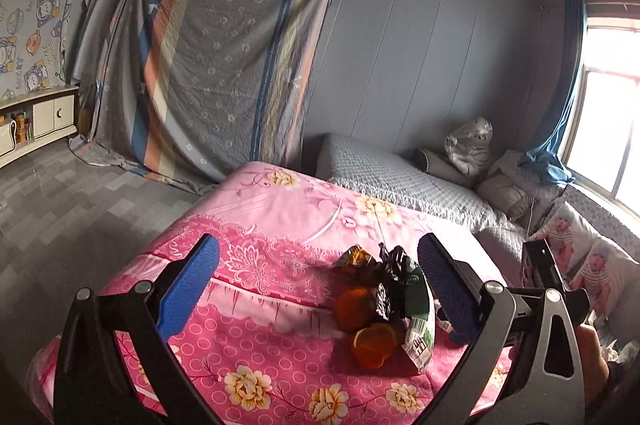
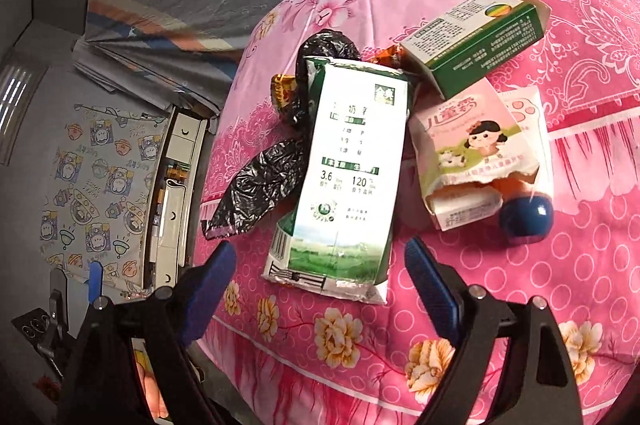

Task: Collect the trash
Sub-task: 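Return to the bed and grasp the white milk carton with the right tool, then hold the milk carton in the right tool while the left tool grasps a black bag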

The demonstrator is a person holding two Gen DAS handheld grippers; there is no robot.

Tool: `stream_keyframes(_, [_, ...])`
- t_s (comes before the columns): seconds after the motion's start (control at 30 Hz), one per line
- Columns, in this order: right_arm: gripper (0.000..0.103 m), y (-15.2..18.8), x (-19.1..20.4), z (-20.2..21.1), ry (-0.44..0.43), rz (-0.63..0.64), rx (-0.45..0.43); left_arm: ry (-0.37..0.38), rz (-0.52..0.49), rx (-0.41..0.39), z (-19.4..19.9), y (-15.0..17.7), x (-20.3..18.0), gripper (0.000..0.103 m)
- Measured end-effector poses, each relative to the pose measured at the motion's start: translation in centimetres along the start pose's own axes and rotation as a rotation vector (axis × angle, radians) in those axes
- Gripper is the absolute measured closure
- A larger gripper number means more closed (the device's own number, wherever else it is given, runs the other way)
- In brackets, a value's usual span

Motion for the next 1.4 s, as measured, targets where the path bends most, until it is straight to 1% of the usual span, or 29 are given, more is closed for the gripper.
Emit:
stream_keyframes(0.07, [0.02,-0.2,-0.4,-0.7,0.027,-0.011,0.008,-0.014,-0.023,0.04,-1.1,0.8,-0.1,0.008])
stream_keyframes(0.17, [0.02,-0.6,-0.5,-2.0,0.037,-0.017,0.027,-0.028,-0.061,0.085,-2.3,1.9,-0.4,0.008])
stream_keyframes(0.27, [0.02,-1.0,-0.5,-2.9,0.057,-0.012,0.031,-0.025,-0.079,0.124,-3.3,2.5,-0.8,0.008])
stream_keyframes(0.33, [0.02,-1.3,-0.6,-3.4,0.062,-0.01,0.034,-0.037,-0.092,0.143,-3.7,2.9,-0.8,0.008])
stream_keyframes(0.4, [0.025,-1.3,-0.6,-3.4,0.073,0.002,0.023,-0.052,-0.102,0.168,-4.2,3.4,-0.7,0.008])
stream_keyframes(0.43, [0.031,-1.3,-0.6,-3.4,0.074,0.013,0.022,-0.055,-0.103,0.181,-4.4,3.6,-0.6,0.008])
stream_keyframes(0.5, [0.032,-1.4,-0.3,-3.7,0.073,0.03,0.027,-0.064,-0.103,0.205,-4.6,4.0,-0.4,0.008])
stream_keyframes(0.53, [0.038,-1.3,-0.3,-3.6,0.072,0.044,0.027,-0.071,-0.104,0.214,-4.8,4.2,-0.4,0.008])
stream_keyframes(0.57, [0.048,-1.2,-0.1,-3.6,0.063,0.057,0.032,-0.076,-0.105,0.222,-4.8,4.3,-0.4,0.008])
stream_keyframes(0.6, [0.048,-1.0,0.1,-3.5,0.048,0.066,0.042,-0.08,-0.105,0.228,-4.9,4.4,-0.5,0.008])
stream_keyframes(0.67, [0.049,-0.5,0.4,-2.8,0.05,0.103,0.045,-0.079,-0.1,0.235,-4.8,4.5,-0.6,0.008])
stream_keyframes(0.77, [0.05,0.7,0.5,-1.0,0.037,0.161,0.037,-0.084,-0.114,0.236,-4.7,4.4,-1.0,0.008])
stream_keyframes(0.9, [0.05,3.2,-0.2,2.0,-0.05,0.172,0.06,-0.072,-0.13,0.248,-4.7,4.5,-1.5,0.008])
stream_keyframes(1.0, [0.05,5.1,-0.9,5.6,-0.098,0.181,0.019,-0.068,-0.158,0.264,-5.0,4.9,-2.2,0.008])
stream_keyframes(1.07, [0.049,5.6,-1.7,8.2,-0.12,0.174,-0.027,-0.055,-0.179,0.285,-5.5,5.3,-2.9,0.008])
stream_keyframes(1.2, [0.049,6.5,-3.5,12.6,-0.138,0.151,-0.128,0.008,-0.221,0.329,-6.7,6.2,-4.9,0.008])
stream_keyframes(1.3, [0.049,7.2,-5.1,14.7,-0.159,0.128,-0.17,0.032,-0.259,0.368,-8.5,6.8,-6.2,0.008])
stream_keyframes(1.4, [0.049,7.9,-6.0,15.7,-0.171,0.109,-0.192,0.054,-0.25,0.443,-11.0,7.7,-6.9,0.008])
Point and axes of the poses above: each gripper's, at about its wrist camera, not at the fingertips, and z roughly against the way its jaws point, x to its left, y to its underside, the point moved 5 cm from there along -z, roughly the way its jaws point, and after that the axes turned 7 degrees about y, right-handed, at the moved point
